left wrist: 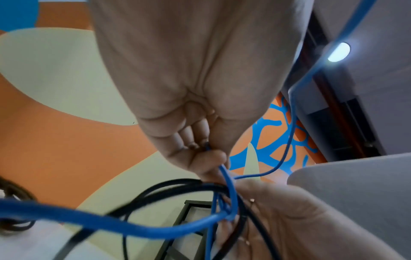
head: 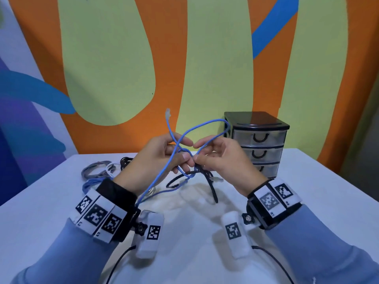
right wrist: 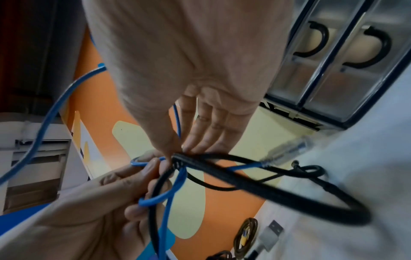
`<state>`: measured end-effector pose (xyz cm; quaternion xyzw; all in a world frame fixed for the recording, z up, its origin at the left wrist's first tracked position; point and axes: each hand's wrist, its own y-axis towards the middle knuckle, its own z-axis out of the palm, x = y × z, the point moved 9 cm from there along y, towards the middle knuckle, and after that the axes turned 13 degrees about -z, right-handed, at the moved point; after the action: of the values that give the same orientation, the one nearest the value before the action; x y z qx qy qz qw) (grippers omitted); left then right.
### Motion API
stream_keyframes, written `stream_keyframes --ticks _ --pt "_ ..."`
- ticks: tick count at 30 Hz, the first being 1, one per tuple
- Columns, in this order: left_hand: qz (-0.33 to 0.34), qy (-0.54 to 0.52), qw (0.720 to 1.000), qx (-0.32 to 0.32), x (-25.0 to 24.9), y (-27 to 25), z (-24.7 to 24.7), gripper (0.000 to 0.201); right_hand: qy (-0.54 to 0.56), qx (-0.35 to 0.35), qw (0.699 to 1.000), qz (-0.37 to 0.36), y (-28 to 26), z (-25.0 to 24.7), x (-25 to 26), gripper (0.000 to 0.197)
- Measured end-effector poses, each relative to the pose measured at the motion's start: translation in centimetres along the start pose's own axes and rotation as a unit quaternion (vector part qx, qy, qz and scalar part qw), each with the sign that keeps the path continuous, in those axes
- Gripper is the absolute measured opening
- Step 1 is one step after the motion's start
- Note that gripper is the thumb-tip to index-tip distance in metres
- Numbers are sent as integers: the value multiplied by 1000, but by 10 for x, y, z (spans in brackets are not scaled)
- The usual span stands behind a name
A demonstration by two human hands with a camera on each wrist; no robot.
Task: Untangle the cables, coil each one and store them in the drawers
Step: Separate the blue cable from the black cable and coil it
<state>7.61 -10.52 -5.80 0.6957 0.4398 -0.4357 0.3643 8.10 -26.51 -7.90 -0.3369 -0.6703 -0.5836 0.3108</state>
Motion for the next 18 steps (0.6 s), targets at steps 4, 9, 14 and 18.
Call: stream_keyframes --ticks 4,9,14,18 --pt "35 -28 999 -28 -5 0 -3 15 9 41 999 0 -2 1 6 12" --pt "45 -67 995 -51 -11 -1 -14 14 94 74 993 21 -8 13 5 15" --pt "10 -59 998 -34 -5 0 -17 24 108 -4 994 15 -4 2 0 11" --pt "-7 -36 996 -87 -3 10 -16 20 48 -35 998 -2 -2 -3 -2 13"
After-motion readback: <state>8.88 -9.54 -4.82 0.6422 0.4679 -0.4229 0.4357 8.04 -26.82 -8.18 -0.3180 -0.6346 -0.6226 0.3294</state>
